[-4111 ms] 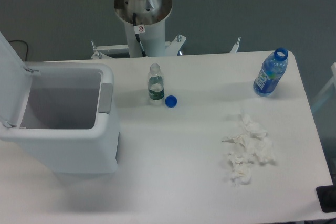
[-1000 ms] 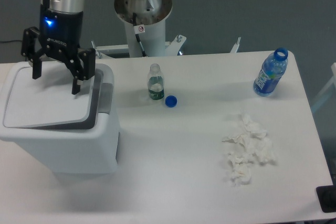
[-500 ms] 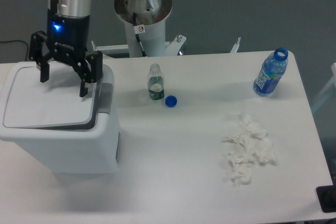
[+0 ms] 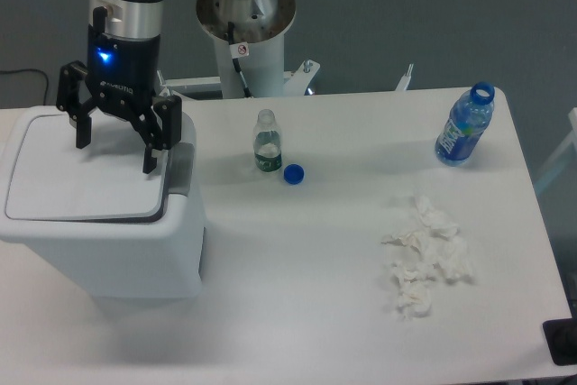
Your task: Close the trash can
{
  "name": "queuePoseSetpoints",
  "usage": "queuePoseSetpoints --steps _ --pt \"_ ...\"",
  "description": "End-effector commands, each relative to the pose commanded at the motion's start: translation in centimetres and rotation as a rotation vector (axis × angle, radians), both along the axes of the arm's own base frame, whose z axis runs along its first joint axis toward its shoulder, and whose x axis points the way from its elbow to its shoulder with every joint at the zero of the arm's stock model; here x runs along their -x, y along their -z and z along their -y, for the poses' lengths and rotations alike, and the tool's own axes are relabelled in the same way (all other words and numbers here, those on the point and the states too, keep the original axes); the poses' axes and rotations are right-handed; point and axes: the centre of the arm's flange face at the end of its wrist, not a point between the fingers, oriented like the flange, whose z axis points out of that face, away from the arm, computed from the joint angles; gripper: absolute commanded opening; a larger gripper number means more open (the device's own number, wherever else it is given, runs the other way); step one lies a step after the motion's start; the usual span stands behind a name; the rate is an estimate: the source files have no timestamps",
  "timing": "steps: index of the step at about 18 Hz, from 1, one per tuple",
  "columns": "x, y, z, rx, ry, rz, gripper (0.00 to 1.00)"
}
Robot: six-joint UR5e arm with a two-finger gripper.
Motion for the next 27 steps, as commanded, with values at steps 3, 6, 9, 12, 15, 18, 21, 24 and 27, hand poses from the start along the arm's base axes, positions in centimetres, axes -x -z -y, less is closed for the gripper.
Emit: queuePoseSetpoints --steps 3,6,9,12,15,18,21,24,27 --pt "0.0 0.4 0.0 0.006 0.000 0.004 1.00" --pt "0.1 0.6 -0.1 0.010 -0.001 0.005 1.00" --pt "0.5 1.2 -0.3 0.019 -0.004 0.010 1.00" --pt "0.6 1.2 -0.3 0.020 -0.006 0.011 1.00" --pt "0.6 1.2 -0.3 0.018 -0.004 0.010 1.00" --pt "0.8 0.6 -0.1 0.009 -0.008 0.007 1.00" --pt "0.7 -0.5 0.4 -0.006 -0.013 -0.002 1.00" --pt "1.3 -2.2 1.5 -0.033 -0.034 -0.020 1.00" --pt "4.3 -3.5 3.3 -0.051 -0.098 -0.048 1.00"
